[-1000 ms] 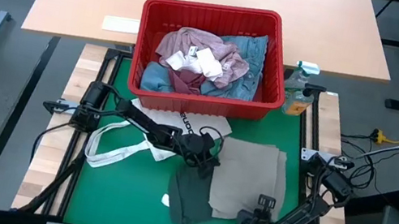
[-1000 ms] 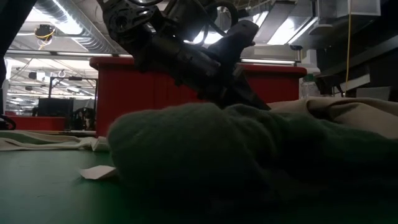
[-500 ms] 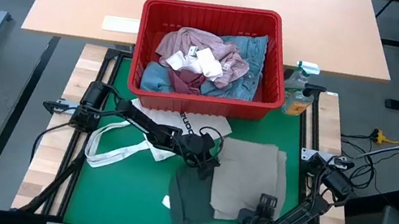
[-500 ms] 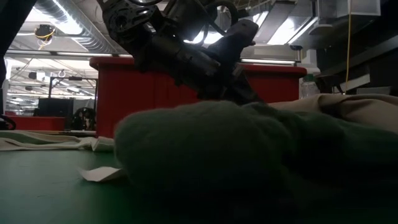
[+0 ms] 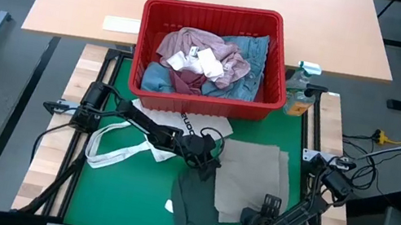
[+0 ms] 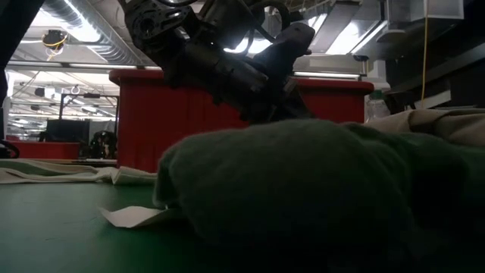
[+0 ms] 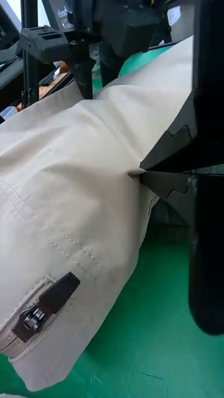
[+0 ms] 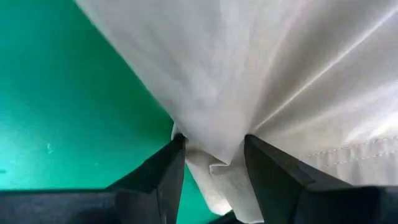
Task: Fold laundry
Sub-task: Fold the grey shorts
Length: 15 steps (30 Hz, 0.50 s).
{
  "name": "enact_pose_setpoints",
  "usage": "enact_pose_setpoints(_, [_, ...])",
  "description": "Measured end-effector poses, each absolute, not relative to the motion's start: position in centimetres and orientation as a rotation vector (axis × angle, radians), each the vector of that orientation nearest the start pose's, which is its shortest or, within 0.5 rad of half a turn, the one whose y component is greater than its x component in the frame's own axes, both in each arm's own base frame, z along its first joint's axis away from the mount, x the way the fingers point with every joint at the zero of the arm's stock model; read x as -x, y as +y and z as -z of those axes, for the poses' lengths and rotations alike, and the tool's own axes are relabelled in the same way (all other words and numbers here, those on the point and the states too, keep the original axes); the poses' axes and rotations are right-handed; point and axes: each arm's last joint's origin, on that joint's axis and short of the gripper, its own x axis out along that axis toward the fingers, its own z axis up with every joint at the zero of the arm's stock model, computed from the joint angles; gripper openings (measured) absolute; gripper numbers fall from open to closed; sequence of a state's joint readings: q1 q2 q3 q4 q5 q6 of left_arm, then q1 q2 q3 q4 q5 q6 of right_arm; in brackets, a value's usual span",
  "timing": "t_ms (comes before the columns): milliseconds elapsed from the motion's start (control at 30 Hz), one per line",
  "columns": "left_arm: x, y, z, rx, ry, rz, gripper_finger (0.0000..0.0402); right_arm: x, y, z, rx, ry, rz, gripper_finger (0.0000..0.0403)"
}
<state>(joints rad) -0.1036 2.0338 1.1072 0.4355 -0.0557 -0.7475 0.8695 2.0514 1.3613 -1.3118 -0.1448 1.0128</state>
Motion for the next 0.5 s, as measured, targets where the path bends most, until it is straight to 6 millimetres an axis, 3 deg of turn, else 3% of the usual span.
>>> enact_pose_setpoints(500, [-41.6, -4.1, -13.4, 0.693, 0.483, -0.141, 0.0000, -22.8, 23.8, -14.1, -0.063, 2.064, 0.288, 0.0168])
